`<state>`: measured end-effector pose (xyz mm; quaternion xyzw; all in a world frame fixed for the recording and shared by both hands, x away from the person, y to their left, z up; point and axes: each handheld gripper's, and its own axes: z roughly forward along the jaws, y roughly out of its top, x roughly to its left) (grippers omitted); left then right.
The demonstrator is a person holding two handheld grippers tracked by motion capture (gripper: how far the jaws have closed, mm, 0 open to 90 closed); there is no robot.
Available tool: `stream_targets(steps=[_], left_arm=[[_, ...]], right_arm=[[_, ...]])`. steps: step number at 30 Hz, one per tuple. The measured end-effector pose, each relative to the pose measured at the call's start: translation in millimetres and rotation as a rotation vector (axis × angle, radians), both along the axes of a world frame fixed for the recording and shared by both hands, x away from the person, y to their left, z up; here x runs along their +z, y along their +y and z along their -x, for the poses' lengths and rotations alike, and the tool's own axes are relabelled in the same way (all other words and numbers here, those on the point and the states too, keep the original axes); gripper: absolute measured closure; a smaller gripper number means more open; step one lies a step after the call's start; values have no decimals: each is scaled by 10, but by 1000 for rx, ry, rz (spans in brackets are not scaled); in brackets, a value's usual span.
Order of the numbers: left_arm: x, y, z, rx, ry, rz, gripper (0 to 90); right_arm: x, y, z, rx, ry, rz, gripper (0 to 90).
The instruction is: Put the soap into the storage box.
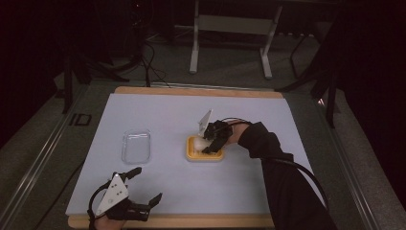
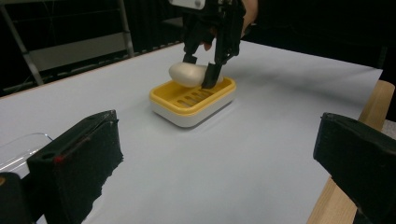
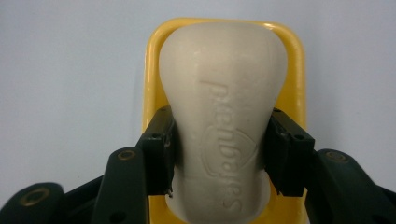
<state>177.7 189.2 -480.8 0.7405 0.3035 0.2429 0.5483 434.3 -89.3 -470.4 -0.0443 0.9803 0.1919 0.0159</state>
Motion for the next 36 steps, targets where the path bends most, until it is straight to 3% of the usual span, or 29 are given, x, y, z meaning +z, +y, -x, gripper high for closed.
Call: stream_targets(steps=[23, 36], left_arm=[[-6, -23, 1, -12, 4, -8, 12], [-7, -28, -2, -14, 5, -11, 12]], right_arm=[[-224, 76, -60, -29, 7, 39, 491], [-119, 34, -66, -51, 0, 47, 449]])
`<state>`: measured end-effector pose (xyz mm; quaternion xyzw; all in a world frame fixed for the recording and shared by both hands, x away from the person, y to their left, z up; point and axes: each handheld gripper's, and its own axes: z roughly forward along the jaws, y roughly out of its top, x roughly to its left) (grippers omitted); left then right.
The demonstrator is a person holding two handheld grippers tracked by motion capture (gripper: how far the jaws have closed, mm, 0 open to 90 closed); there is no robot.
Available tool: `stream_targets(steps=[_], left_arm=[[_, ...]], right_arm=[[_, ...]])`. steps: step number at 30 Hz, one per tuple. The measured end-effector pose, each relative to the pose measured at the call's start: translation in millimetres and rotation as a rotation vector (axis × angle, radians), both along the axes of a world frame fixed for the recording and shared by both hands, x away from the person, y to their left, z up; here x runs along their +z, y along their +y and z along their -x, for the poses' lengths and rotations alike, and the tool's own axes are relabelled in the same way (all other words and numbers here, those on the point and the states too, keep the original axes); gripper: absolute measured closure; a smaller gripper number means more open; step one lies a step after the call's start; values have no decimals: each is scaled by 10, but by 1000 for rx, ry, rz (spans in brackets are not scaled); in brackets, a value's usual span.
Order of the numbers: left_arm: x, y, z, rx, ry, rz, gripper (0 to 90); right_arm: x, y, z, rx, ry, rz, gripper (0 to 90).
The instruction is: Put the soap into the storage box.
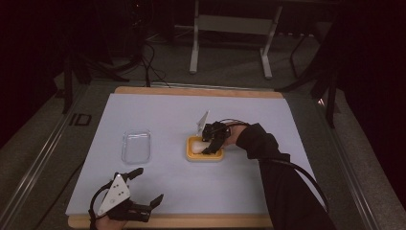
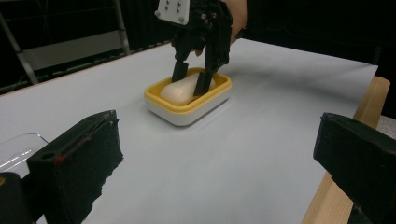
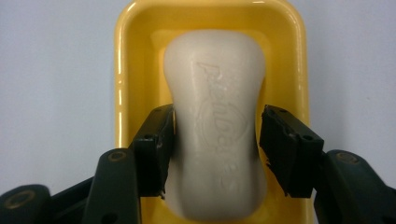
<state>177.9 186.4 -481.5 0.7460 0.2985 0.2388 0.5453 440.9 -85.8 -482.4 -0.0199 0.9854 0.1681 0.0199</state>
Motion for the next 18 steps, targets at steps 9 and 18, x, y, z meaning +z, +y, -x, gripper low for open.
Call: stream_targets(steps=[9, 18], left_arm=[[0, -1, -3, -1, 2, -1, 11], [-2, 3, -4, 5, 4, 5, 12]], right_arm=[[184, -66, 31, -31, -23, -27, 429], [289, -144, 50, -104, -25, 7, 283]])
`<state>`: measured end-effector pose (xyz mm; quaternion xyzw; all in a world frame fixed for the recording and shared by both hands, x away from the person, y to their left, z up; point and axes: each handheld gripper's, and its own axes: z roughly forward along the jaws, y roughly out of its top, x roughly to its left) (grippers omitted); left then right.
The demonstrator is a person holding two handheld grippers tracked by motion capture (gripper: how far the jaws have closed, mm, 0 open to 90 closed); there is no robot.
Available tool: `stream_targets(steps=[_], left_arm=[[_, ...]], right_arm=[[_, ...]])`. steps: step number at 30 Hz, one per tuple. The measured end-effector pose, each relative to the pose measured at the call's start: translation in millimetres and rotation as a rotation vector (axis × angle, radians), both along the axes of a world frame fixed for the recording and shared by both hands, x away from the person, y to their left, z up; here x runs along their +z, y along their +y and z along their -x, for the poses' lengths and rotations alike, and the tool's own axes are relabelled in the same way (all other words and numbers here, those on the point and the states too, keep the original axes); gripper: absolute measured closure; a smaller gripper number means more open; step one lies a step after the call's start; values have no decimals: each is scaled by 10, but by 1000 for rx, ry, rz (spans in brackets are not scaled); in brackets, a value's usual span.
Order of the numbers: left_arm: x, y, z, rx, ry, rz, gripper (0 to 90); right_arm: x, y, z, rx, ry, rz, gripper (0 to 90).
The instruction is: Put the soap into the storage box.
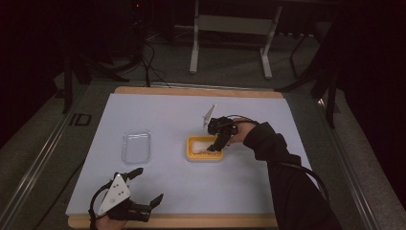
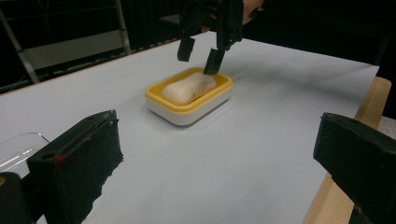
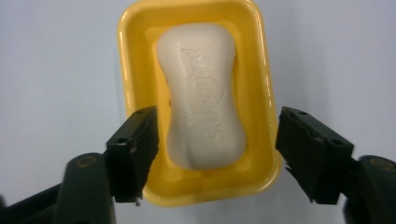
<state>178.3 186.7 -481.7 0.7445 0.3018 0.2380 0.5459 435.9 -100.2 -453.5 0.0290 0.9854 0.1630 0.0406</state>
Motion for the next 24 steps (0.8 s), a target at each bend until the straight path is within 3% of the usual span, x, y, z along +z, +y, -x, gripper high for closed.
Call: stream_targets(steps=[1, 5, 9, 18, 19, 24], left_arm=[[-1, -1, -1, 0, 1, 1, 12], [-2, -1, -2, -1, 0, -4, 12], [-3, -1, -3, 0, 1, -4, 12], [-3, 1, -5, -1, 2, -4, 12], [-6, -2, -7, -2, 4, -5, 12], [-8, -6, -9, -3, 5, -7, 12]], right_arm=[[17, -5, 13, -10, -10, -2, 230], [108, -51, 38, -72, -37, -48, 188], [135, -119, 49, -124, -47, -61, 116], [151, -321, 90, -265, -81, -82, 114], [142, -395, 127, -307, -99, -96, 131], [145, -511, 173, -374, -113, -134, 132]])
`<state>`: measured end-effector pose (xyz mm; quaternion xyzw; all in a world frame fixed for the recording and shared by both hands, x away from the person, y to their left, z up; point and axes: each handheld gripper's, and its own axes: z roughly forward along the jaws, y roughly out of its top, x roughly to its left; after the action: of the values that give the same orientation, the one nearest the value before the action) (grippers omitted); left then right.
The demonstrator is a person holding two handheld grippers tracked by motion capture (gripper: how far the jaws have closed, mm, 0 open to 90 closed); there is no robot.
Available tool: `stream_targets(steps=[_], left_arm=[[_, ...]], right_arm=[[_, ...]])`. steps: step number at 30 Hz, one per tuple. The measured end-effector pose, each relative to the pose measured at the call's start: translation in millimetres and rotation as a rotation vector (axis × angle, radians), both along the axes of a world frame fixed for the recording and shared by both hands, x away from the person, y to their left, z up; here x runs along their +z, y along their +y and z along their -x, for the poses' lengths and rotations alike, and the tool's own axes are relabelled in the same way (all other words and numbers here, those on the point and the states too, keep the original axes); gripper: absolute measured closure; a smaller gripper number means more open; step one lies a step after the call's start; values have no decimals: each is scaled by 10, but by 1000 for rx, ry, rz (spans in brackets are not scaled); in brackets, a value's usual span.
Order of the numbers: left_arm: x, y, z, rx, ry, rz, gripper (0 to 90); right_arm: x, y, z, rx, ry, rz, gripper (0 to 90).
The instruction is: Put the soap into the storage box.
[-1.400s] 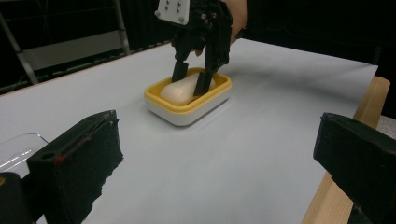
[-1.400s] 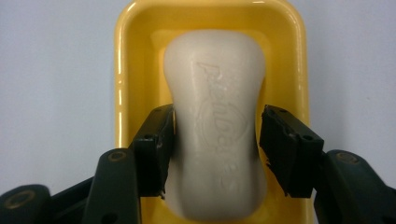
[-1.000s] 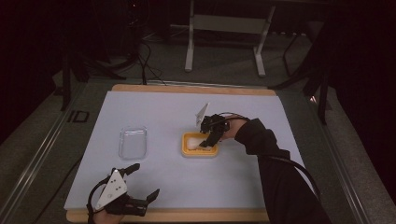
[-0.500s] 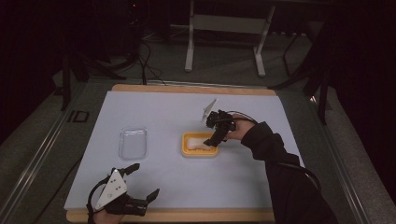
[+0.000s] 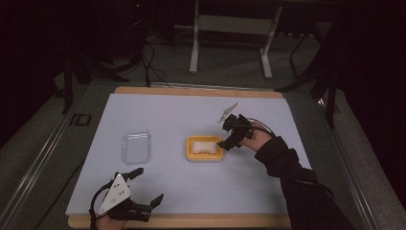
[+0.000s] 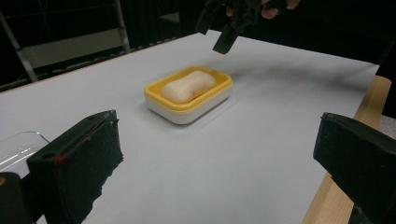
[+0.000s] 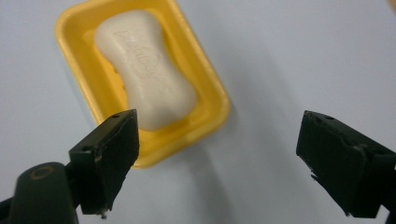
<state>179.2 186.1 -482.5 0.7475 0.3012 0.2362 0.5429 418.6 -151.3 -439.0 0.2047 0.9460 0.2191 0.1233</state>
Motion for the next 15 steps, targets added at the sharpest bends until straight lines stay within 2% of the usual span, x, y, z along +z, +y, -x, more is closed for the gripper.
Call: stream_targets(steps=[1, 2, 4, 7, 15], left_arm=[[-2, 0, -2, 1, 2, 1, 11], [-2, 0, -3, 2, 3, 1, 11], [-5, 2, -5, 1, 4, 2, 12], [-4, 2, -5, 1, 3, 4, 11], [-6, -1, -6, -1, 4, 2, 12]], right_arm=[[3, -68, 31, -37, 12, -40, 134], [-1, -90, 50, -44, 12, -56, 135], [-7, -128, 84, -54, 17, -75, 135], [-5, -170, 132, -61, 0, -86, 135], [-30, -328, 381, -122, -23, -185, 137]])
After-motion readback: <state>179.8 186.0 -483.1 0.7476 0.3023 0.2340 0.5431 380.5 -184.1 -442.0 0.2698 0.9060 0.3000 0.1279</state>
